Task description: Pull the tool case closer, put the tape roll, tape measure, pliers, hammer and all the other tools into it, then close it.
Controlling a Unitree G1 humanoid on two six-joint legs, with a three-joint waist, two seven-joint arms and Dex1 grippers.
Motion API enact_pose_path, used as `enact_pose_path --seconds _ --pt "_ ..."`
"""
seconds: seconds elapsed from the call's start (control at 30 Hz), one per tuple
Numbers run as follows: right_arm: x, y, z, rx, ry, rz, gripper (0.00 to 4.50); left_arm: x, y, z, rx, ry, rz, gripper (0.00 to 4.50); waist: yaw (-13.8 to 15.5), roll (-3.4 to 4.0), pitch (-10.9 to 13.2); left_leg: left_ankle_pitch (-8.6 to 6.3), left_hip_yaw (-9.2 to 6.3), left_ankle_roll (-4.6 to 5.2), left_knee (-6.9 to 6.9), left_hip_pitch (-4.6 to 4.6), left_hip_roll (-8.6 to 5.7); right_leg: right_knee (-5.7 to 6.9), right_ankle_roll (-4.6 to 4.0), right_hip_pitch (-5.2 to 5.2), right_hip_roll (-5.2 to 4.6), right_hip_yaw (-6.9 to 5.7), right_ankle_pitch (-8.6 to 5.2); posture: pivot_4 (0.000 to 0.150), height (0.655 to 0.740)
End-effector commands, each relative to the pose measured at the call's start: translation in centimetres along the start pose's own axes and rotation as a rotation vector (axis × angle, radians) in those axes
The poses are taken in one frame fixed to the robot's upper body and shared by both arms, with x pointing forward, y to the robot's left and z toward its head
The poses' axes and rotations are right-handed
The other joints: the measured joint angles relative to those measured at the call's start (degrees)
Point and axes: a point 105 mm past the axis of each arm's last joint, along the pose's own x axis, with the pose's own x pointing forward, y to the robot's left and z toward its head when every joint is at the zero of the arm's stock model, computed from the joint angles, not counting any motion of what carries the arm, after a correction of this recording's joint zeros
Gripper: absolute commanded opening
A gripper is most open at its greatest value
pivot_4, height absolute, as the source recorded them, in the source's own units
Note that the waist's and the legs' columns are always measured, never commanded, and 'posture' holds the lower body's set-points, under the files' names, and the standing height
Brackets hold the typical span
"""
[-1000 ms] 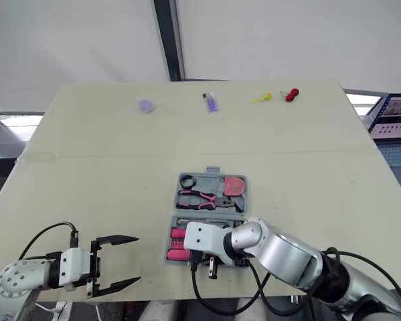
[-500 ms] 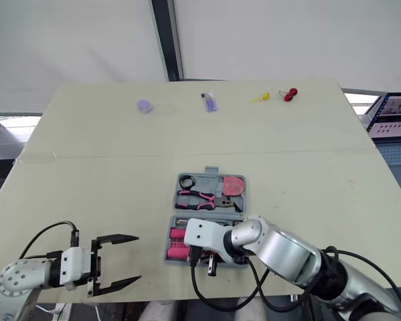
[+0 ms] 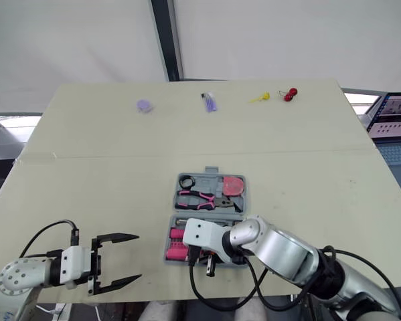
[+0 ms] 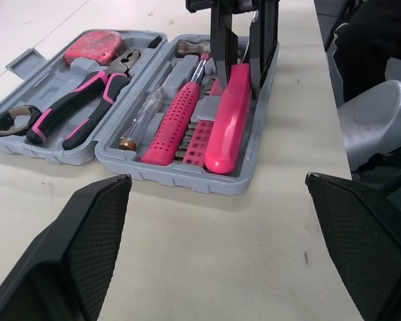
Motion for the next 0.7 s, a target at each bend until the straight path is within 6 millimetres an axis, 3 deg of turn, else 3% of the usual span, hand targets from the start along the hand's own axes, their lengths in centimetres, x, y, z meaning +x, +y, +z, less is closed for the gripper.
enact_pose_path --seconds 0.03,0.27,0.3,0.33,0.6,0.7 --pt "-0.3 0.0 0.9 -0.013 -0.032 0.001 0.39 0.0 -0.1 0.2 0.008 -0.002 -0.002 4.50 0.01 0.00 0.00 0.00 0.00 0.00 0.00 0.00 0.00 0.00 0.00 0.00 0.00 0.00 0.00 0.150 0.7400" --pt "-0.4 -0.3 1.0 -0.014 -0.035 -0.010 0.39 0.1 -0.1 0.2 0.011 -0.002 -0.003 4.50 -0.03 0.00 0.00 0.00 0.00 0.00 -0.01 0.00 0.00 0.00 0.00 -0.01 0.00 0.00 0.00 0.150 0.7400" --pt "-0.4 -0.4 1.0 -0.016 -0.036 -0.013 1.45 0.1 -0.1 0.2 0.011 -0.001 -0.004 4.50 -0.03 0.00 0.00 0.00 0.00 0.00 -0.01 0.00 0.00 0.00 0.00 -0.01 0.00 0.00 0.00 0.150 0.7400" --pt "-0.5 -0.4 1.0 -0.017 -0.037 -0.015 1.79 0.1 -0.1 0.1 0.011 -0.001 -0.004 4.50 -0.03 0.00 0.00 0.00 0.00 0.00 -0.01 0.00 0.00 0.00 0.00 -0.01 0.00 0.00 0.00 0.150 0.7400" --pt "-1.1 -0.2 1.1 -0.030 -0.044 -0.013 1.79 0.5 -0.1 0.1 0.008 -0.005 -0.007 4.50 -0.01 0.00 0.00 0.00 0.00 0.00 -0.01 0.00 0.00 0.00 0.00 -0.01 0.00 0.00 0.00 0.150 0.7400" --pt "-2.4 0.2 1.5 -0.027 -0.084 -0.003 1.79 0.5 -0.1 0.2 0.007 -0.007 -0.007 4.50 0.06 0.01 0.01 0.00 0.01 0.00 -0.01 -0.01 0.00 -0.01 0.00 -0.02 0.00 0.00 0.00 0.150 0.7400"
